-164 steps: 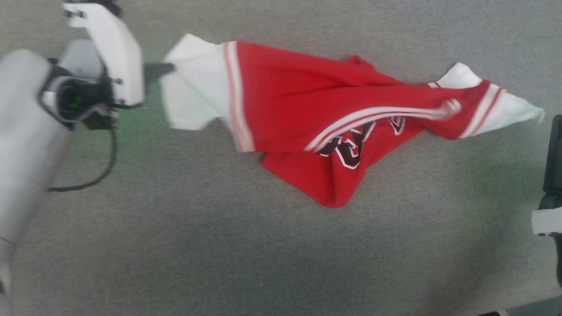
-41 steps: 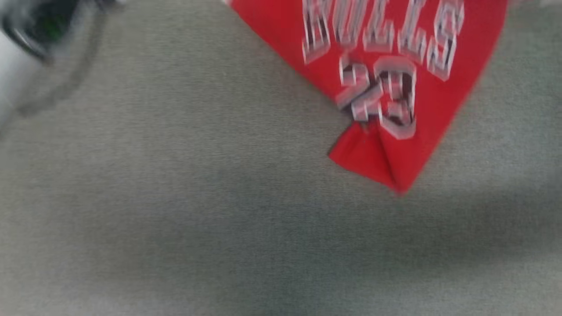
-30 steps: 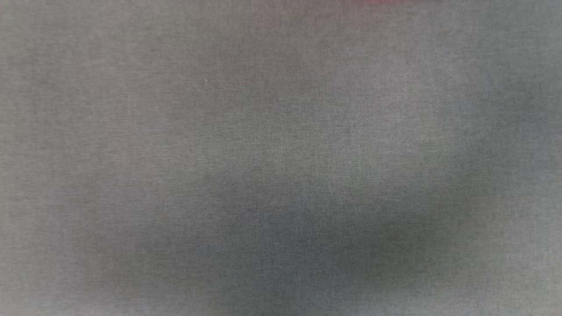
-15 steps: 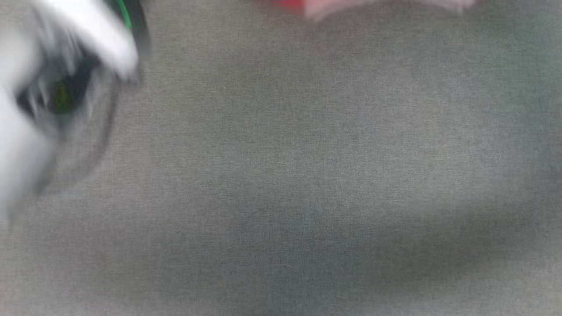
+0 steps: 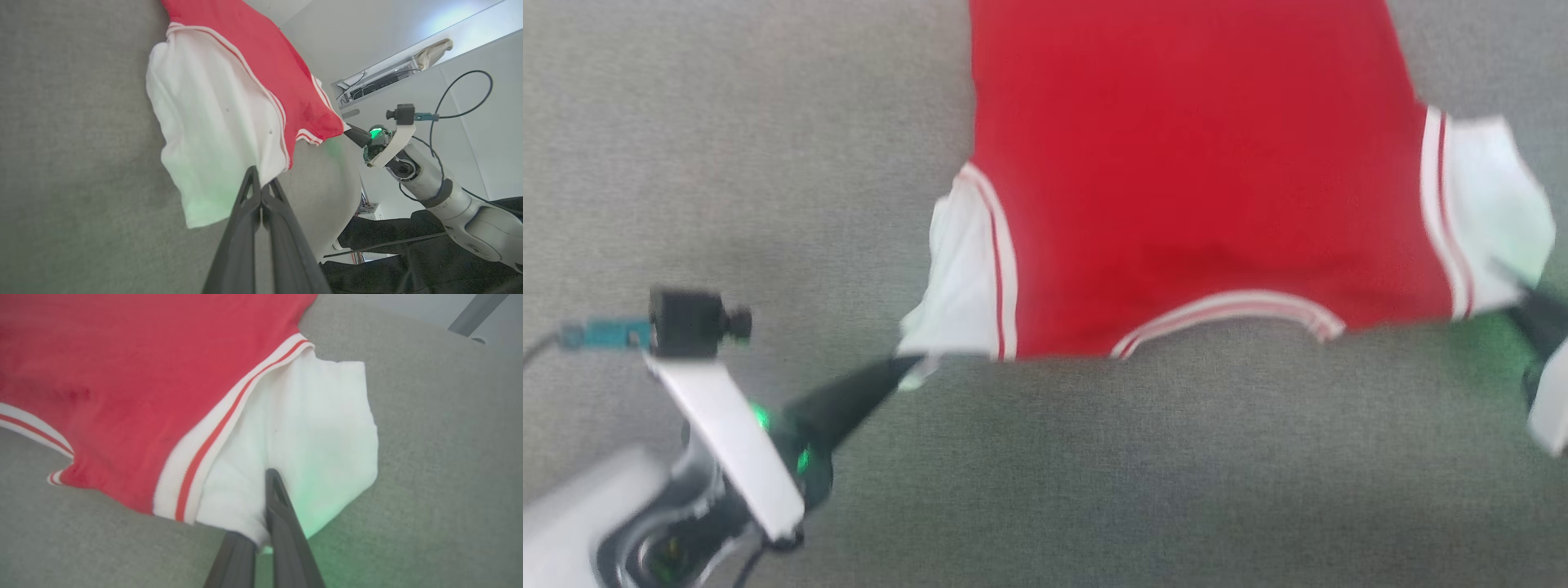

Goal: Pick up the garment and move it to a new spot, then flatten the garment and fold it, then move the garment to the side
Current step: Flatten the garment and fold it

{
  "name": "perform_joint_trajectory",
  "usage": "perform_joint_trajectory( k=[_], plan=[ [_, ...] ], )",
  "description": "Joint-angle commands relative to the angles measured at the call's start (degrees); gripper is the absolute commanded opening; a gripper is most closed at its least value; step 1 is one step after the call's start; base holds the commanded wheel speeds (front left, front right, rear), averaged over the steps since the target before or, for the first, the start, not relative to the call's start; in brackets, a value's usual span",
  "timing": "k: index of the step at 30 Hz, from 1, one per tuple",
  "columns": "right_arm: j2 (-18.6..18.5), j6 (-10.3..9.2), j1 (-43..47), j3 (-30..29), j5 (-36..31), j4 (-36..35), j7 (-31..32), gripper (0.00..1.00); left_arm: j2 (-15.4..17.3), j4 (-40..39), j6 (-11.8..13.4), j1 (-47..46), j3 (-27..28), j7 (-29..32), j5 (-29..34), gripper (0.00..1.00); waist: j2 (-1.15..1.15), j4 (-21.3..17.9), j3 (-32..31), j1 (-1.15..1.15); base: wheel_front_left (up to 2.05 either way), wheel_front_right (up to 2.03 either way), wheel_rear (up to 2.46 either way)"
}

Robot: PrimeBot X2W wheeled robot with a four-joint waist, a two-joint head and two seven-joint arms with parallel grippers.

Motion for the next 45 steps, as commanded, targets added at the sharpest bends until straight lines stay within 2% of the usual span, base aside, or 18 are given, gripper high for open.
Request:
perform_joint_trajectory(
  k=[1, 9, 14, 17, 21, 29, 35, 36, 37, 38, 39, 43, 45],
  plan=[
    [-0.2, -0.01, 1.7, -0.3, 0.3, -0.7, 0.6, 0.00, 0.0, -0.3, -0.1, 1.3, -0.1, -0.2, 0.6, 0.00, 0.00, 0.2, -0.9, 0.00, 0.00, 0.00, 0.00],
    [-2.3, -0.01, 17.7, -4.6, 2.3, -9.8, 5.7, 0.00, 3.7, -1.2, -0.1, 11.5, -2.9, -3.9, 5.6, 0.00, 0.00, -0.5, -3.3, 0.00, 0.00, 0.00, 0.00],
    [-1.4, -0.01, 26.3, -9.7, 0.9, -15.0, 6.5, 0.00, 6.6, -2.7, -0.1, 16.1, -3.9, -8.3, 7.4, 0.00, 0.00, -0.6, -3.4, 0.00, 0.00, 0.00, 0.00],
    [0.0, -0.01, 29.7, -13.2, -0.1, -17.5, 7.2, 0.00, 7.0, -3.0, -0.1, 17.1, -3.8, -9.7, 8.1, 0.00, 0.00, -0.6, -3.1, 0.00, 0.00, 0.00, 0.00],
    [2.7, 0.00, 29.5, -14.9, -1.9, -19.2, 9.0, 0.00, 4.3, -0.6, -0.1, 15.4, -3.3, -11.0, 9.6, 0.00, 0.00, -0.9, -2.8, 0.00, 0.00, 0.00, 0.00],
    [5.6, 0.00, 25.9, -9.8, -5.9, -14.8, 13.3, 0.00, -3.7, 9.3, -0.1, 12.6, -5.0, -12.2, 13.2, 0.00, 0.00, -0.5, -2.1, 0.00, 0.00, 0.00, 0.00],
    [6.5, -0.04, 24.3, -7.6, -7.8, -11.5, 12.6, 0.00, -7.2, 14.6, -0.1, 11.3, -6.6, -12.4, 14.6, 0.00, 0.00, -0.5, -1.3, 0.00, 0.00, 0.00, 0.00],
    [6.6, -0.07, 23.9, -7.6, -7.7, -11.3, 12.4, 0.06, -7.6, 15.3, -0.1, 11.2, -6.7, -12.5, 14.7, 0.00, 0.00, -0.7, -1.1, 0.00, 0.00, 0.00, 0.00],
    [6.8, -0.08, 23.7, -7.7, -7.4, -11.2, 12.2, 0.28, -8.1, 15.9, -0.1, 11.0, -6.7, -12.5, 14.8, 0.00, 0.00, -0.8, -1.0, 0.00, 0.00, 0.00, 0.00],
    [7.0, -0.10, 23.7, -7.9, -6.7, -11.6, 12.1, 0.71, -8.5, 16.4, -0.1, 11.0, -6.7, -12.7, 15.0, 0.00, 0.00, -1.0, -1.0, 0.00, 0.00, 0.00, 0.00],
    [6.9, -0.10, 23.8, -8.5, -6.0, -12.3, 11.9, 0.98, -8.8, 16.7, -0.1, 11.2, -6.6, -12.7, 15.0, 0.00, 0.00, -1.2, -1.1, 0.00, 0.00, 0.00, 0.00],
    [3.7, -0.09, 25.9, -10.7, -3.4, -17.5, 14.2, 1.00, -9.2, 16.9, -0.1, 12.6, -5.9, -13.0, 15.9, 0.00, 0.00, -1.7, -1.5, 0.00, 0.00, 0.00, 0.00],
    [2.2, -0.03, 26.8, -14.9, -0.2, -21.4, 16.0, 1.00, -9.2, 16.4, -0.1, 13.4, -5.1, -13.1, 16.3, 0.00, 0.00, -1.9, -1.3, 0.00, 0.00, 0.00, 0.00]
  ],
)
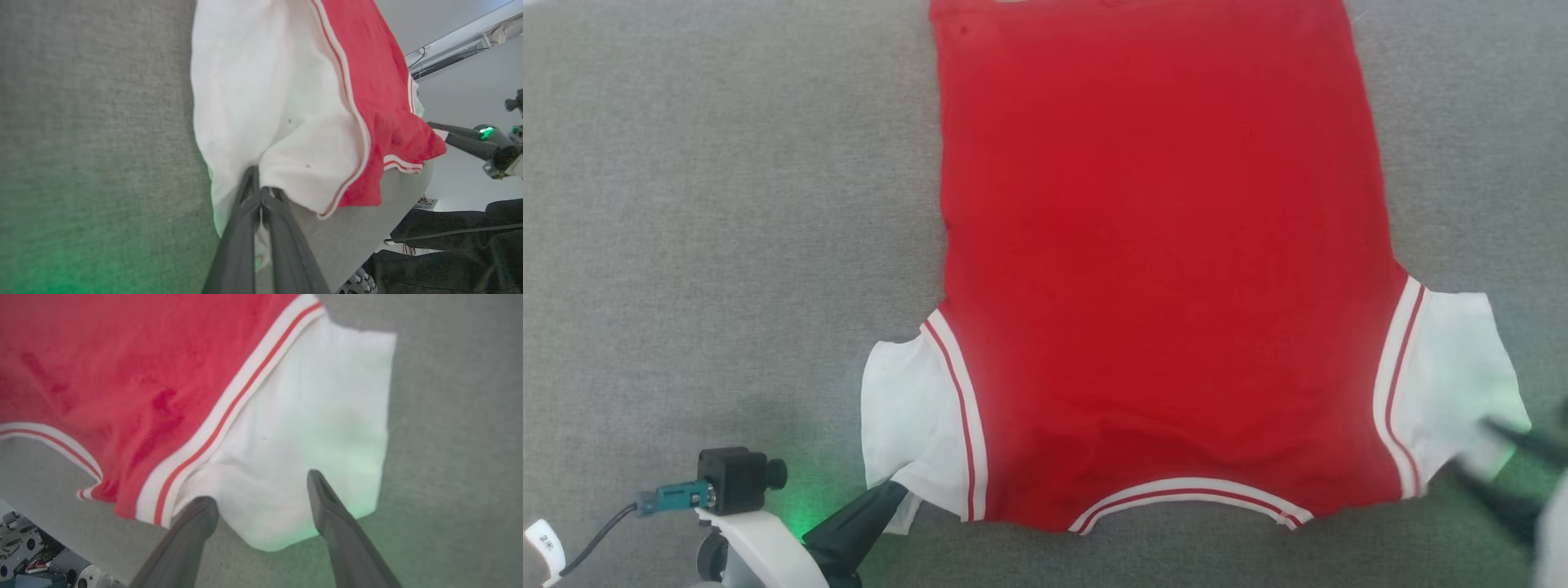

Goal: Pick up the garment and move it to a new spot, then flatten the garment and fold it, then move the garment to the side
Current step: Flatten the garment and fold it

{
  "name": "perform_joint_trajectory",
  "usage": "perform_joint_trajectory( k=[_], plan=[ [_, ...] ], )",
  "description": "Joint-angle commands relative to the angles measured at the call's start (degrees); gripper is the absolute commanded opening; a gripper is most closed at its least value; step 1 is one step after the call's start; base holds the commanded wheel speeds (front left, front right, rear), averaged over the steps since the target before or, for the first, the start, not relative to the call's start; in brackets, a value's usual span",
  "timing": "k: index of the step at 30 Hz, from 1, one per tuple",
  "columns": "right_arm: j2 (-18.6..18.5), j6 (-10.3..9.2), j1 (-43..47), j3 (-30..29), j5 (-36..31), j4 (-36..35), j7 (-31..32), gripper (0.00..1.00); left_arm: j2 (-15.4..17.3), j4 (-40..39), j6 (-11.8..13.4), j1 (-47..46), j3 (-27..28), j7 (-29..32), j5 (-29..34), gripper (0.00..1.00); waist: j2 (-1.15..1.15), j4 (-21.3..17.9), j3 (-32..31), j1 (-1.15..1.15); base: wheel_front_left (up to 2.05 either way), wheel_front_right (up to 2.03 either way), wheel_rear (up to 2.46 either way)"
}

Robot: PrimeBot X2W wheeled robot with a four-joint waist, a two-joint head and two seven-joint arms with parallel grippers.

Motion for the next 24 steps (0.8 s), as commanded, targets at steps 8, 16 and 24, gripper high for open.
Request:
perform_joint_trajectory(
  k=[8, 16, 24],
  plan=[
    [-6.2, -0.04, 1.5, -23.0, 9.0, -11.9, 10.6, 1.00, -2.4, -3.1, -0.1, -0.9, 2.3, -0.2, 5.1, 0.00, 0.00, 3.6, 4.3, 0.00, 0.00, 0.00, 0.00],
    [-8.4, -0.04, -24.0, -22.8, 4.0, -3.2, 21.0, 1.00, -6.9, -4.0, -0.1, -8.7, -0.7, -0.2, 7.6, 0.00, 0.00, 10.5, 11.3, 0.00, 0.00, 0.00, 0.00],
    [-4.0, -0.04, -53.4, -8.0, -5.3, 13.1, 35.5, 1.00, -10.7, -2.2, -0.1, -12.7, -3.2, 0.0, 6.8, 0.00, 0.00, 16.5, 16.0, 0.00, 0.00, 0.00, 0.00]
  ],
)
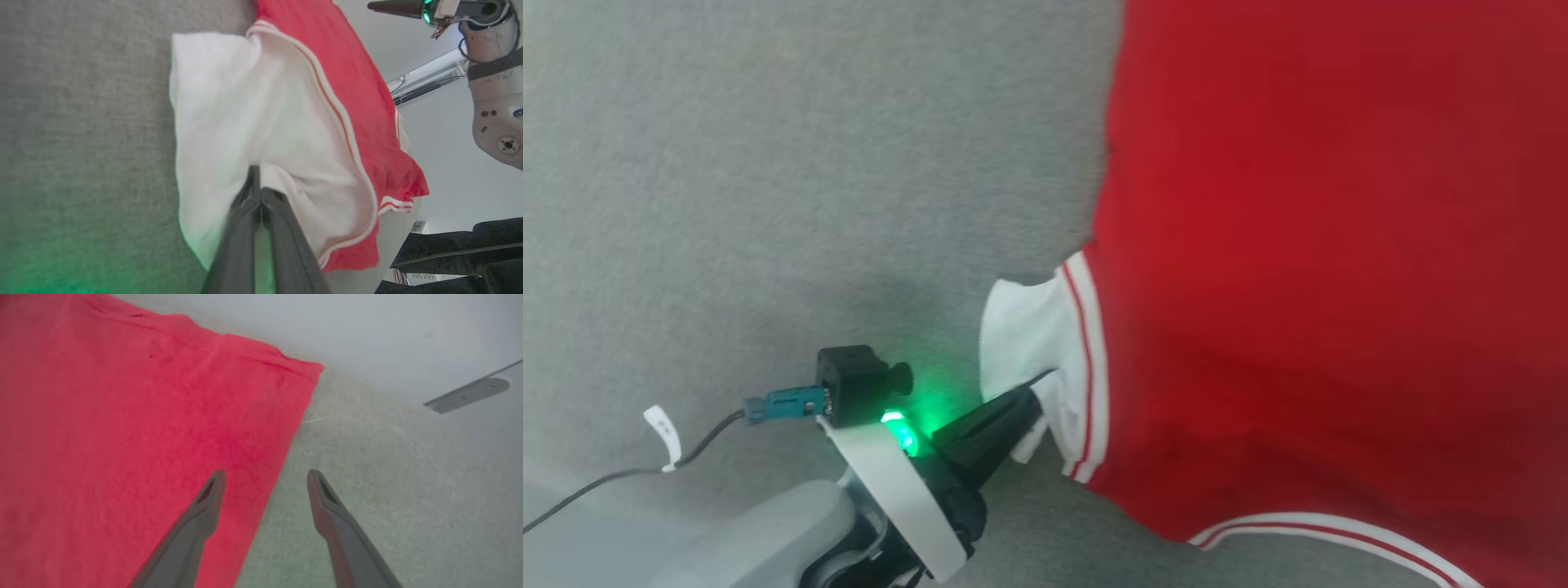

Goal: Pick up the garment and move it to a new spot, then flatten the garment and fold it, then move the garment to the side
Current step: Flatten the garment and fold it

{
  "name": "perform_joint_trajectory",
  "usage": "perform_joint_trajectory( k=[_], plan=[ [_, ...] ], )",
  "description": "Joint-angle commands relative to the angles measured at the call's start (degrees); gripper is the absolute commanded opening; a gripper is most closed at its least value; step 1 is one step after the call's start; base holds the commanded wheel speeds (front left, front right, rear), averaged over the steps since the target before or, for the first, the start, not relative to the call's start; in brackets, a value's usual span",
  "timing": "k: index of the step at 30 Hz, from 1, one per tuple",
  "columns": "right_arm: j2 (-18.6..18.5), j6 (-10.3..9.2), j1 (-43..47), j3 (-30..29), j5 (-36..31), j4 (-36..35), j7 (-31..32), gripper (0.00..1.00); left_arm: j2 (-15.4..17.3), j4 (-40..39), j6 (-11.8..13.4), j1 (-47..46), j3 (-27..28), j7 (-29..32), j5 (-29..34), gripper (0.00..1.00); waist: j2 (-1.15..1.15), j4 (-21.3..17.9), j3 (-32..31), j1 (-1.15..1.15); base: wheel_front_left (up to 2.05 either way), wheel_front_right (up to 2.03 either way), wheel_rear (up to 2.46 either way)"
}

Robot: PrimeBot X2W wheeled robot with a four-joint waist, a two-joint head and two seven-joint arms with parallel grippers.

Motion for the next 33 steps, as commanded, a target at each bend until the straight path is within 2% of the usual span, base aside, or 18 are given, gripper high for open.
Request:
perform_joint_trajectory(
  k=[1, 7, 12, 16, 17, 18, 19, 20, 28, 33],
  plan=[
    [0.7, 0.00, -4.3, 0.6, -2.2, 3.1, 1.7, 1.00, -1.2, 2.1, 0.1, -0.2, -0.9, 0.3, -0.1, 0.00, -0.01, 2.8, 2.8, 0.00, 0.00, 0.00, 0.00],
    [3.3, 0.00, -16.0, 3.1, -11.0, 15.4, 5.8, 1.00, -2.3, 2.7, 0.2, -0.3, -1.3, 0.5, -0.2, 0.00, -0.01, 5.0, 4.6, 0.00, 0.00, 0.00, 0.00],
    [5.1, 0.00, -20.5, 2.0, -15.5, 22.7, 7.2, 1.00, -2.7, 3.0, 0.3, -0.4, -1.3, 0.5, 0.0, 0.00, -0.01, 5.3, 5.8, 0.00, 0.00, 0.00, 0.00],
    [6.7, 0.00, -21.7, 1.5, -15.8, 25.6, 6.1, 1.00, -3.3, 3.2, 0.3, -1.1, -1.4, 0.6, 0.0, 0.00, -0.01, 5.1, 6.3, 0.00, 0.00, 0.00, 0.00],
    [6.9, 0.00, -21.9, 1.4, -16.0, 26.1, 5.6, 0.51, -3.4, 3.3, 0.3, -1.4, -1.4, 0.6, 0.0, 0.00, -0.01, 4.9, 6.3, 0.00, 0.00, 0.00, 0.00],
    [7.0, 0.00, -21.9, 1.5, -16.2, 26.5, 5.2, 0.33, -3.4, 3.3, 0.3, -1.6, -1.4, 0.6, -0.1, 0.00, -0.01, 4.8, 6.3, 0.00, 0.00, 0.00, 0.00],
    [7.0, 0.00, -21.8, 1.8, -16.2, 26.8, 4.8, 0.09, -3.5, 3.4, 0.3, -1.8, -1.2, 0.6, 0.0, 0.00, -0.01, 4.6, 6.2, 0.00, 0.00, 0.00, 0.00],
    [7.0, 0.00, -21.8, 1.8, -16.1, 27.2, 4.2, 0.00, -3.5, 3.5, 0.3, -1.9, -1.0, 0.6, 0.0, 0.00, -0.01, 4.4, 6.0, 0.00, 0.00, 0.00, 0.00],
    [7.6, 0.00, -18.5, 3.3, -11.9, 27.9, -1.1, 0.00, -1.6, 3.4, 0.3, 0.2, 4.5, 0.2, 0.4, 0.00, -0.01, 0.7, 0.2, 0.00, 0.00, 0.00, 0.00],
    [3.9, 0.00, -10.4, 6.4, -5.1, 22.5, -2.3, 0.00, 0.0, 2.4, 0.2, 4.4, 7.9, 0.2, 0.8, 0.00, -0.01, -2.7, -4.7, 0.00, 0.00, 0.00, 0.00]
  ],
)
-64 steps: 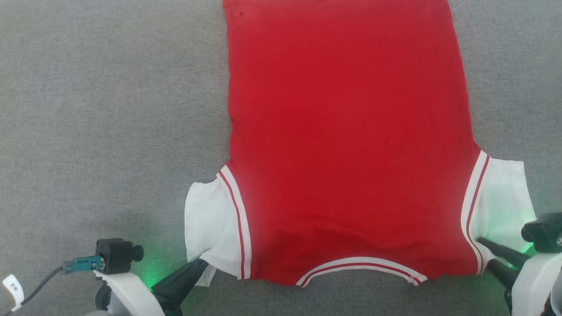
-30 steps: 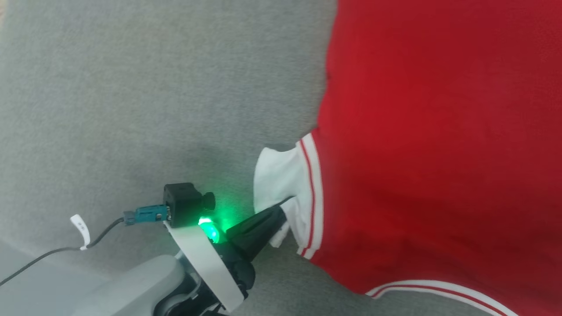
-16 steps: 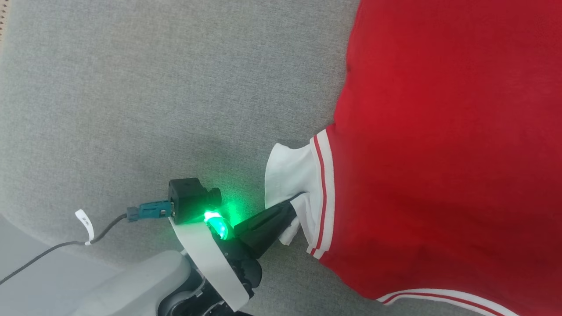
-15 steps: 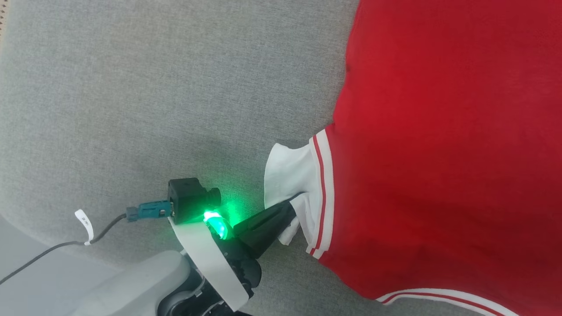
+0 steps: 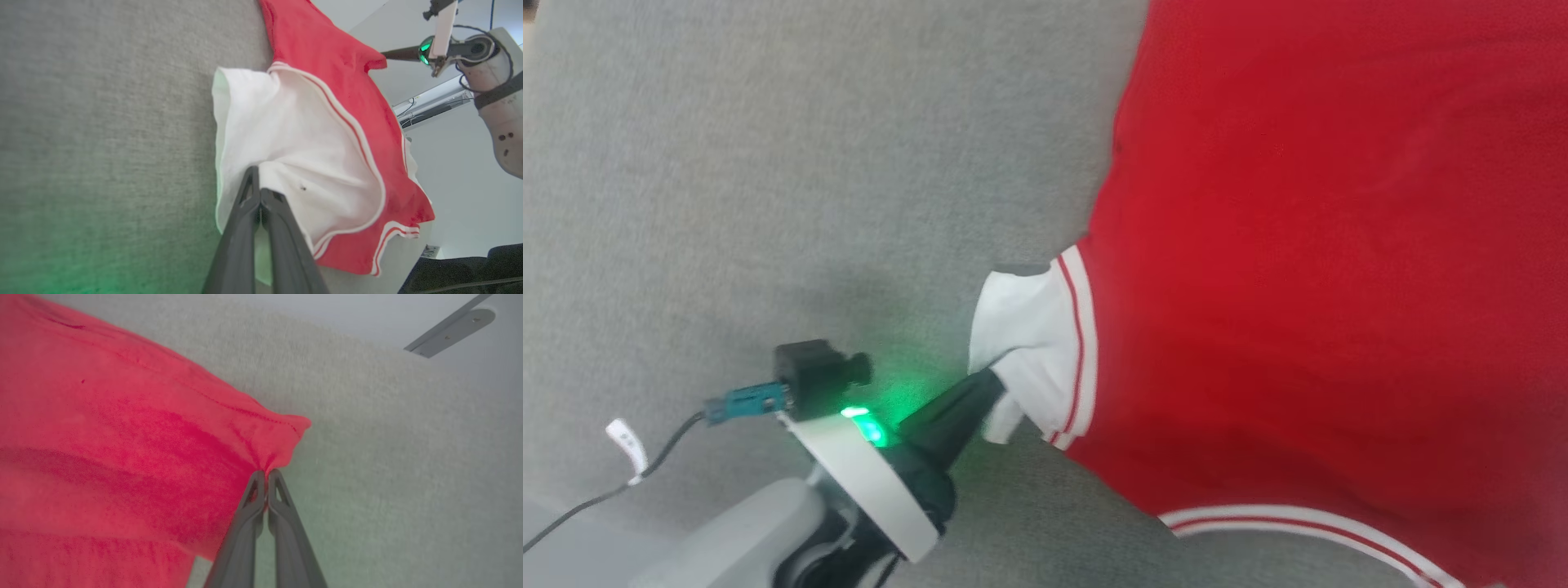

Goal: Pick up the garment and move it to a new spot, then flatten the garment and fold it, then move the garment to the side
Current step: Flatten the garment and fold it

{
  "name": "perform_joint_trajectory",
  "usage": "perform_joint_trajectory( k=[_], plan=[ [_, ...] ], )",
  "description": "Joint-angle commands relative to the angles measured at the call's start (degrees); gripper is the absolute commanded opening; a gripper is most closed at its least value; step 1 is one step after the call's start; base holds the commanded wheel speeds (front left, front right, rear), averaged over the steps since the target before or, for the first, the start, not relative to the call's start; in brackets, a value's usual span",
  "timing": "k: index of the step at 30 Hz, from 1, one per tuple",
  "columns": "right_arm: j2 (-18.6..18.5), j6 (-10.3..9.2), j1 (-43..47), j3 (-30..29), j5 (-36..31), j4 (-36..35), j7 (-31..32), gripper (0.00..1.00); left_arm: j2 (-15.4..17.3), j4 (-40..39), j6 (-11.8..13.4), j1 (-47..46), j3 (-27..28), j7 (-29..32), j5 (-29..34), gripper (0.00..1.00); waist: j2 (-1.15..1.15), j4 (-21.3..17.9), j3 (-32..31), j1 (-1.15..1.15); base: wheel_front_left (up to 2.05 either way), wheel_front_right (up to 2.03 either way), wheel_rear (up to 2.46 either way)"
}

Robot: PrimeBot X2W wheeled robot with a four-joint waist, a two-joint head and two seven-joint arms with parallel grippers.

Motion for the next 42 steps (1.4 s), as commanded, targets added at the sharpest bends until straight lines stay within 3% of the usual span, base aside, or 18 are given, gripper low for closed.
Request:
perform_joint_trajectory(
  k=[1, 6, 10, 18, 25, 26, 29, 36, 39, 42],
  plan=[
    [-2.1, -0.01, 4.8, 1.0, 3.0, -2.7, -0.5, 0.00, 1.2, 1.2, 0.4, 2.1, 1.7, 0.1, 0.1, 0.00, 0.00, -3.6, -4.4, 0.00, 0.00, 0.00, 0.00],
    [-8.3, -0.01, 21.1, 1.2, 10.6, -13.3, -3.3, 0.00, 2.5, 0.9, 0.4, 6.1, 5.1, 0.1, 0.8, 0.00, 0.00, -6.8, -8.4, 0.00, 0.00, 0.00, 0.00],
    [-10.0, -0.01, 36.8, -1.1, 15.3, -21.4, -5.3, 0.00, 3.4, 0.6, 0.4, 8.9, 7.6, 0.1, 1.5, 0.00, 0.00, -9.1, -10.1, 0.00, 0.00, 0.00, 0.00],
    [-3.8, 0.00, 64.9, -3.1, 18.7, -35.5, -2.4, 0.00, 3.9, 0.6, 0.3, 12.4, 10.8, 0.1, 2.3, 0.00, 0.00, -11.5, -11.9, 0.00, 0.00, 0.00, 0.00],
    [0.7, 0.00, 71.1, -2.7, 15.1, -41.6, -2.1, 0.00, 4.0, 0.7, 0.3, 12.8, 11.4, 0.1, 2.5, 0.00, 0.00, -12.5, -11.7, 0.00, 0.00, 0.00, 0.00],
    [1.7, 0.00, 70.2, -3.4, 14.1, -41.9, -3.2, 0.06, 4.1, 0.7, 0.3, 12.7, 11.3, 0.1, 2.5, 0.00, 0.00, -12.7, -11.7, 0.00, 0.00, 0.00, 0.00],
    [2.5, -0.01, 68.7, -5.9, 11.7, -43.5, -5.6, 1.00, 4.3, 0.8, 0.3, 12.5, 11.4, 0.1, 2.4, 0.00, 0.00, -13.1, -11.6, 0.00, 0.00, 0.00, 0.00],
    [1.6, 0.00, 69.2, -20.0, 14.5, -52.7, -3.7, 1.00, 3.8, -0.2, 0.3, 11.2, 10.7, 0.1, 3.0, 0.00, 0.00, -12.3, -10.6, 0.00, 0.00, 0.00, 0.00],
    [0.5, -0.01, 66.6, -26.2, 15.4, -55.3, -1.9, 1.00, 2.9, -0.5, 0.3, 10.1, 9.7, 0.1, 3.5, 0.00, 0.00, -10.8, -9.9, 0.00, 0.00, 0.00, 0.00],
    [-0.8, -0.02, 61.1, -28.6, 14.6, -54.6, -2.2, 1.00, 1.6, -0.5, 0.3, 8.6, 8.5, 0.1, 3.5, 0.00, 0.00, -9.1, -8.7, 0.00, 0.00, 0.00, 0.00]
  ],
)
